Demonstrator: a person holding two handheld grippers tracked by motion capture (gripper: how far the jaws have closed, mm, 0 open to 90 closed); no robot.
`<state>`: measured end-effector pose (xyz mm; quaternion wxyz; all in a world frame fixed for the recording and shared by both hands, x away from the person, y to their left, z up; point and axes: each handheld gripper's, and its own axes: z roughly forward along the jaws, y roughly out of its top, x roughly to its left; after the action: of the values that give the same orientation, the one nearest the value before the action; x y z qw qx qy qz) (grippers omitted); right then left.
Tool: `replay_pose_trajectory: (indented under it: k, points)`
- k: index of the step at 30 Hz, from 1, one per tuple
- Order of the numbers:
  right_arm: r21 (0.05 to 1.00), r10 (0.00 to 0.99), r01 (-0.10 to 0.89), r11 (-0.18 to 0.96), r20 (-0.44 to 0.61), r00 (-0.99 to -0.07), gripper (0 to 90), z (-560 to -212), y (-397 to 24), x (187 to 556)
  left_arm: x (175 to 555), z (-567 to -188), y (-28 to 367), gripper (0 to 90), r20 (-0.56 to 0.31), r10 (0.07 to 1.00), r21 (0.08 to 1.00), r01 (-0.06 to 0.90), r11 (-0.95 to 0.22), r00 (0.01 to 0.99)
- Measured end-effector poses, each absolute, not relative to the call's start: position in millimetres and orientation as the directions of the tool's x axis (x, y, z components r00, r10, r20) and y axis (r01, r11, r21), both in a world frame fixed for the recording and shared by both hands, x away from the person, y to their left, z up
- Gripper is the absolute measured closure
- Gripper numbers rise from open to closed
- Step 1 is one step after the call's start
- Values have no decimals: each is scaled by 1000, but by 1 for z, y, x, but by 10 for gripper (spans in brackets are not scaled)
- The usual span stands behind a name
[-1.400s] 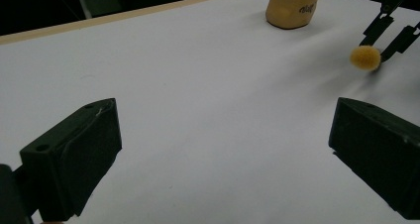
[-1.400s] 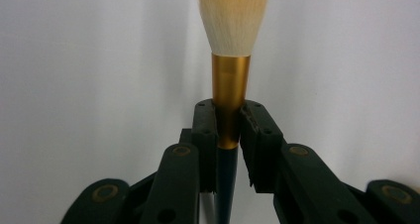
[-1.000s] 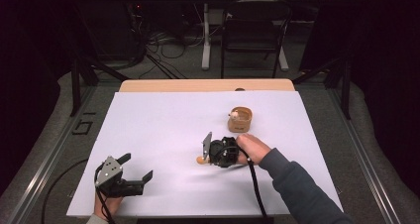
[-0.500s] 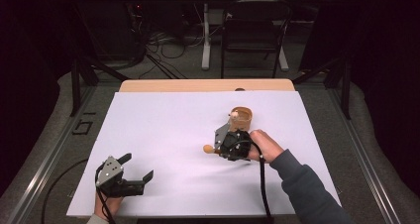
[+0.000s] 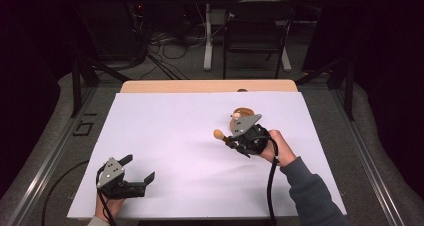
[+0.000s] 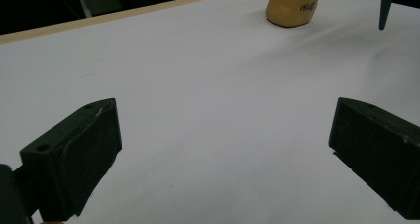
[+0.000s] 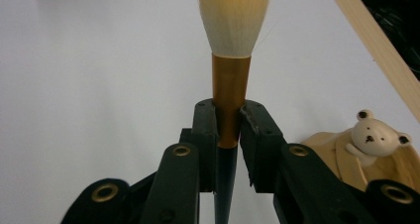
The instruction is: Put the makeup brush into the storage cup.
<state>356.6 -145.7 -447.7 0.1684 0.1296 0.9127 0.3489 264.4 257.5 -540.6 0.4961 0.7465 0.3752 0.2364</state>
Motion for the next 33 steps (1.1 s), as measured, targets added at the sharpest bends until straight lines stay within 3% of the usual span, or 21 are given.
replay_pose_trajectory:
  k: [9,33]
  points:
    - [757,444,151,636,-199,-874,776,-447,-163,356,264,-540,256,0,-14,795,917,325,-231,606]
    - [817,584,232,529,-151,-798,775,-449,-191,360,265,-541,257,0,-11,792,917,322,-236,611]
